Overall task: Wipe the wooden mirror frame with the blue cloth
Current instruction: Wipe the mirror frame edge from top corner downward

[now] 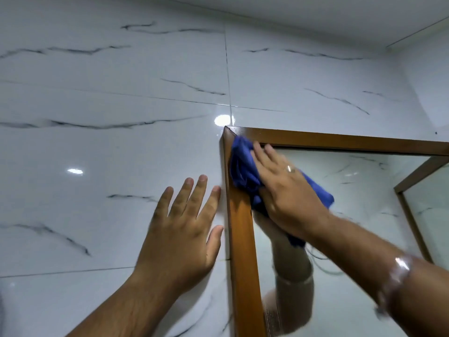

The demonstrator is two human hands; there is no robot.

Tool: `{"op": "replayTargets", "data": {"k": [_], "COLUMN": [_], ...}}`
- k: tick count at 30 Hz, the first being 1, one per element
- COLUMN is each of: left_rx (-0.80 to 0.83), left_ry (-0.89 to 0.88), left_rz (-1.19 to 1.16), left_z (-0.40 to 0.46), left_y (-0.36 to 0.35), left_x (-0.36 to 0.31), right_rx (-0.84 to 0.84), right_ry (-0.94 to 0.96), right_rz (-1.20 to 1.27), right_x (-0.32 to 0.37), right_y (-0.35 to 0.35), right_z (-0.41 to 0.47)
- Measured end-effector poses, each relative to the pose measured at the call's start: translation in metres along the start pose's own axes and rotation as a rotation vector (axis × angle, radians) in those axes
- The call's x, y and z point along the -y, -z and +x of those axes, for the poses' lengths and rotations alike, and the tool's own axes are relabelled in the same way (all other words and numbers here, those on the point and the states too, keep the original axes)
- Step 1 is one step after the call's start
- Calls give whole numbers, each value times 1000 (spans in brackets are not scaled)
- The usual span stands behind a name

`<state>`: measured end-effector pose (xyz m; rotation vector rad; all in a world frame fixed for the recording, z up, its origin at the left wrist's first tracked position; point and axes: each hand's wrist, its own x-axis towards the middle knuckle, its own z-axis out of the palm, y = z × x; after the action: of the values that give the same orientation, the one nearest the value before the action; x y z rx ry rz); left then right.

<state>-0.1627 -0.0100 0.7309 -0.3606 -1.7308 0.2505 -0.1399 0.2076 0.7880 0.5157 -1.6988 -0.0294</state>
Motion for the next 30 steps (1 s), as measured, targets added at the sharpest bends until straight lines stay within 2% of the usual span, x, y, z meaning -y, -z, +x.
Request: {"op": "replayTargets", "data": {"k": [3,7,11,14,17,21,24,27,30], "left_rx": [-1,22,44,34,32,19,15,5,-12], "left_ry": [-14,-1,30,37,30,24,16,24,29], "left_rz": [2,21,15,18,16,19,22,38,43], "left_z": [-13,-14,-13,-12,-13,-12,-12,-12,-10], "left_y": [-3,1,4,5,5,3,0,-1,-1], "left_x": [5,-2,-7,-7,-6,-5,-5,-6,-8], "right_rx": [42,79,45,-30,-45,42,180,196,157], "right_ry": [45,159,176,37,-55,-2,92,142,181], "right_rz": [69,-78,-153,-192,-203,-147,-39,-46,-129], "right_x": [17,29,10,-2,-4,3,22,38,23], "right_y": [-21,-39,-17,5,13,17,9,-7,-12], "right_z": [-83,-164,-98,-8,29,-12,-94,-158,-129]}}
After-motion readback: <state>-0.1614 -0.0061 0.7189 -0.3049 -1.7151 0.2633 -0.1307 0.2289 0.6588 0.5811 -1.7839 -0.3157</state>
